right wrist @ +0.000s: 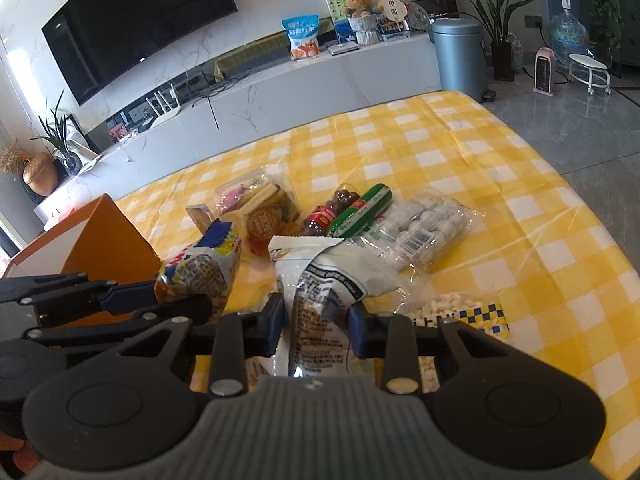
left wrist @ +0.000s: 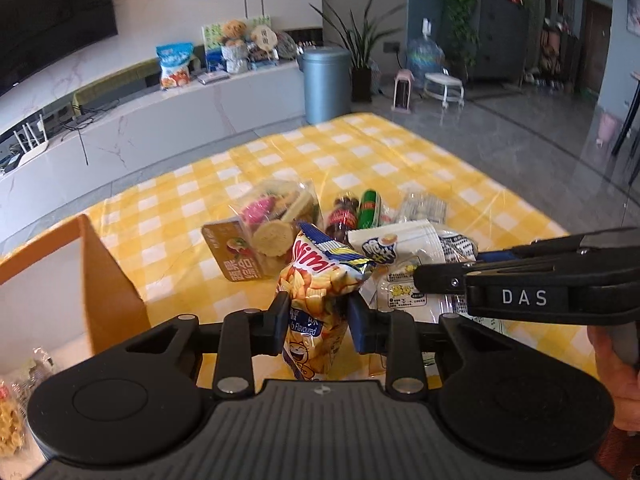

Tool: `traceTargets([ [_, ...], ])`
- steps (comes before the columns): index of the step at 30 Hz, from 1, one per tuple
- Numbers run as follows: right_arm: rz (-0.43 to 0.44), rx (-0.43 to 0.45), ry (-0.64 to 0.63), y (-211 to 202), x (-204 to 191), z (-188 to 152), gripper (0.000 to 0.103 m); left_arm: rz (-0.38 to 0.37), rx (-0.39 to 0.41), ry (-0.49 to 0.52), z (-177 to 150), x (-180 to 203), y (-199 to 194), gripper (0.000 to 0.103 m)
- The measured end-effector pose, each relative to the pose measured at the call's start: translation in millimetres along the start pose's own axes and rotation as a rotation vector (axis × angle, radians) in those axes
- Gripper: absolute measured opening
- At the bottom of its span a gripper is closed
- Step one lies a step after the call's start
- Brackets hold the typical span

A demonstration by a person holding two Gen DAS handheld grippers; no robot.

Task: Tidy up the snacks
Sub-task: 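Grasp the Mimi chip bag with the left tool while right grasps the white snack bag, then carry both held bags over the orange box and lower them inside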

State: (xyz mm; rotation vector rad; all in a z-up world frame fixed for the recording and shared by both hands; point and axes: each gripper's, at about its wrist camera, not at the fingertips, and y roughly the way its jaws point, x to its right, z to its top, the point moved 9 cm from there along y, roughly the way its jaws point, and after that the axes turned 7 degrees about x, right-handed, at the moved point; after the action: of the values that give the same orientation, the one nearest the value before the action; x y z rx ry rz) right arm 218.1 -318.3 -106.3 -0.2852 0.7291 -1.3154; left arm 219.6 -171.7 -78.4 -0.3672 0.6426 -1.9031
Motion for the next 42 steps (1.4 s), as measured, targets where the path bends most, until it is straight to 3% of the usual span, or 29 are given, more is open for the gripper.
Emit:
traceTargets([
  [16, 0.055, 0.15, -0.034, -56, -32, 17, 0.024, 0.003, 0.173, -0.079, 29, -12, -79, 0.032],
  [28, 0.195, 0.253, -0.131, -112, -126, 45, 0.024, 0.083, 0.316, -0.191, 44, -82, -161, 0.032],
  [36, 0.326, 0.165, -0.224, -102, -214, 56, 0.024, 0.128, 0.323, -0.384, 32, -160, -178, 0.029],
  [38, 0.333, 0.131, -0.259, -90, -233, 53, 0.024, 0.118, 0.308, -0.425, 28, -174, -174, 0.023],
  [42, 0.338, 0.018, -0.308, -55, -263, 42, 0.024, 0.1, 0.257, -0.469, 17, -198, -151, 0.022],
])
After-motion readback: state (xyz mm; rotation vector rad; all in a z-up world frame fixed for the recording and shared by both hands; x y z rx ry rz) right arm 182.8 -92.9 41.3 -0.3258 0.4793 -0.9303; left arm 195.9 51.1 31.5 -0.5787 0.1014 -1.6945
